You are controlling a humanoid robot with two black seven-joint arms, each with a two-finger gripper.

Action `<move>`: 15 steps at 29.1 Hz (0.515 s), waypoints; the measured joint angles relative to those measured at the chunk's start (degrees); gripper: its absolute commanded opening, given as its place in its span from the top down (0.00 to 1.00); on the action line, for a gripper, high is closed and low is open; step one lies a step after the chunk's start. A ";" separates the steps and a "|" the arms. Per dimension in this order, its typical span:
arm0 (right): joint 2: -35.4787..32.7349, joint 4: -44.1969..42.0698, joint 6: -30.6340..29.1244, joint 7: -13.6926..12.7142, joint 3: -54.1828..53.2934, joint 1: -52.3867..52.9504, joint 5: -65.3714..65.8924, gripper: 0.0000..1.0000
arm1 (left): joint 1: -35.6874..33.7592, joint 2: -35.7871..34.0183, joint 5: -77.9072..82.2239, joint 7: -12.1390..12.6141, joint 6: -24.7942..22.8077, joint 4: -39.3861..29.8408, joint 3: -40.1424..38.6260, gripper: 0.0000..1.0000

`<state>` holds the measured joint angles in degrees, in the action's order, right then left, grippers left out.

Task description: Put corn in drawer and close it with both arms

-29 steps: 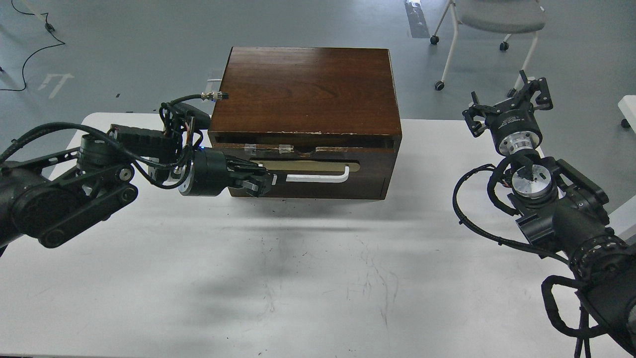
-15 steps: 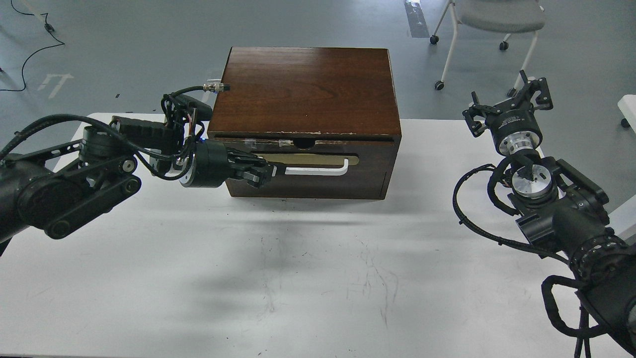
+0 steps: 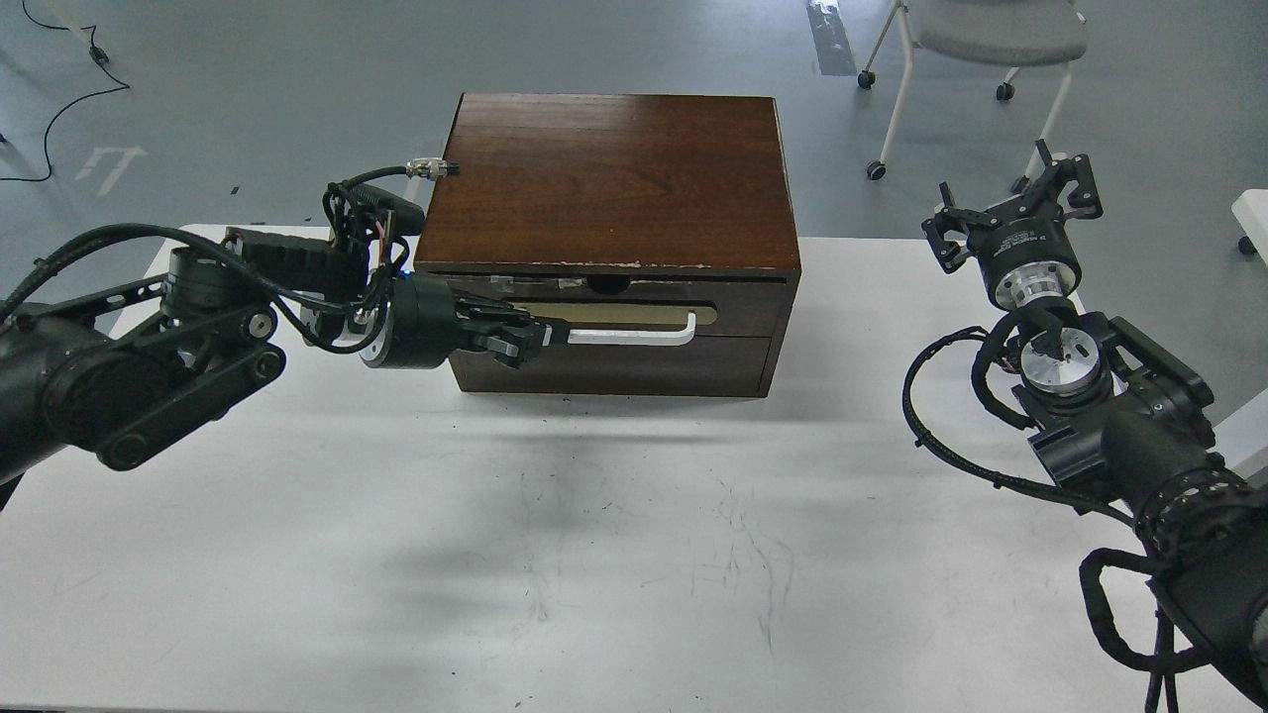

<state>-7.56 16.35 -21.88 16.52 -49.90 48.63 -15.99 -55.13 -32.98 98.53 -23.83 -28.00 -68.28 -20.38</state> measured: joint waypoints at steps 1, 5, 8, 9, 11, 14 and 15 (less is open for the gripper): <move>0.00 0.00 0.00 0.00 -0.01 0.00 0.00 0.00 | -0.07 0.21 0.00 0.00 0.00 0.08 0.01 1.00; 0.00 0.00 0.00 0.00 -0.02 0.04 0.00 0.00 | -0.39 0.45 -0.23 0.04 0.00 0.16 0.00 1.00; 0.00 0.00 0.00 0.00 -0.02 0.14 0.00 0.00 | -1.00 0.52 -0.57 -0.09 0.00 -0.05 -0.03 1.00; 0.00 0.00 0.00 0.00 -0.03 0.14 0.00 0.00 | -1.21 0.53 -0.68 -0.17 0.00 -0.26 -0.08 1.00; 0.00 0.00 0.00 0.00 -0.02 0.15 0.00 0.00 | -1.38 0.41 -1.00 -0.43 0.00 -0.99 -0.09 1.00; 0.00 0.00 0.00 0.00 -0.03 0.15 0.00 0.00 | -1.50 -0.43 -1.94 -1.51 0.00 -2.82 -0.08 1.00; 0.00 0.00 0.00 0.00 -0.03 0.15 0.00 0.00 | -1.52 -0.90 -2.63 -2.28 0.00 -3.58 -0.16 1.00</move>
<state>-7.56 16.35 -21.89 16.52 -49.93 48.77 -16.00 -56.65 -33.88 95.89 -26.11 -28.00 -71.86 -20.54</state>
